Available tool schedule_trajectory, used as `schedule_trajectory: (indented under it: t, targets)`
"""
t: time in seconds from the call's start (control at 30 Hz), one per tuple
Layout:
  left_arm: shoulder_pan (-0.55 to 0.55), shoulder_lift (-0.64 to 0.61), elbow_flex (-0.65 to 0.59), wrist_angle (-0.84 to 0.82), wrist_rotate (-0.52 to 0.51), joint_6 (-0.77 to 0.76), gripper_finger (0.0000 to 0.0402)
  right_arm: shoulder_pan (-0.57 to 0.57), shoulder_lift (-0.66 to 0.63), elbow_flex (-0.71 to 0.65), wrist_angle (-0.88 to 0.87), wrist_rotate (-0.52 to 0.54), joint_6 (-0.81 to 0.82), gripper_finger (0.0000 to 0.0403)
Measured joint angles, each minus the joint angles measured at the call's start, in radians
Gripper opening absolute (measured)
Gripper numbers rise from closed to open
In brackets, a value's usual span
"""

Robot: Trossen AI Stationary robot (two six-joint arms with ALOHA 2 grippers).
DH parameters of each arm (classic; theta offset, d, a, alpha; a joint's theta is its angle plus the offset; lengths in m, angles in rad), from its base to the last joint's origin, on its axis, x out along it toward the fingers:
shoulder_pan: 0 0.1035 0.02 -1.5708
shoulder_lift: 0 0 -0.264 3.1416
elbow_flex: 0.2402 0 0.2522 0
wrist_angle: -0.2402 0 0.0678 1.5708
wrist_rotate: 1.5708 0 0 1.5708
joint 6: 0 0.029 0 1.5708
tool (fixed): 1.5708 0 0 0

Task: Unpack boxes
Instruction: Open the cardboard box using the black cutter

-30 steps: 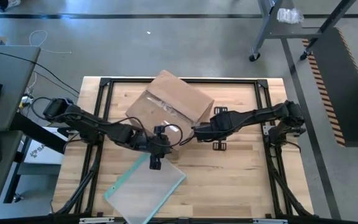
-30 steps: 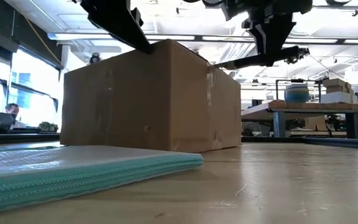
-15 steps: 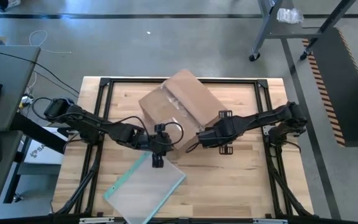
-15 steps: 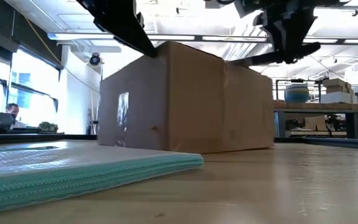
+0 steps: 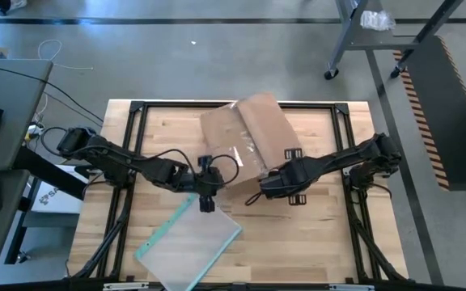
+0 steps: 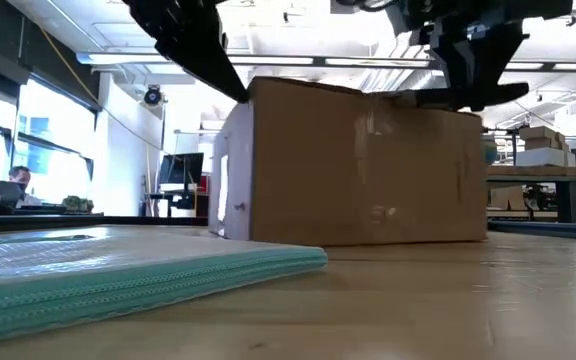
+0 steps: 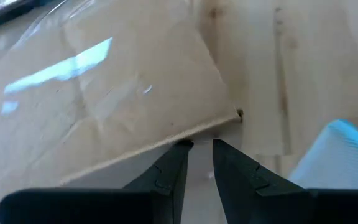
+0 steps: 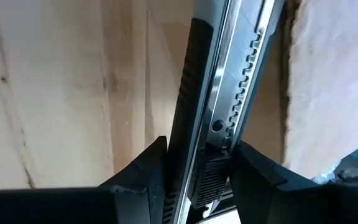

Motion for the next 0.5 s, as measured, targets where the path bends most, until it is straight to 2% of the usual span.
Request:
schedule_trajectory:
  t: [0.23, 0.3, 0.5]
  targets:
    - [0.035, 0.002, 0.001, -0.085, -0.117, -0.031, 0.0062, 0.036, -0.032, 0.006, 0.049, 0.005, -0.009, 0.0118]
    - [0.042, 0.003, 0.001, -0.080, -0.149, -0.032, 0.0062, 0.052, -0.037, 0.012, 0.131, -0.003, -0.044, 0.0117]
    - [0.054, 0.003, 0.002, -0.097, -0.136, -0.034, 0.0062, 0.081, -0.046, 0.011, 0.151, 0.046, 0.004, 0.0117]
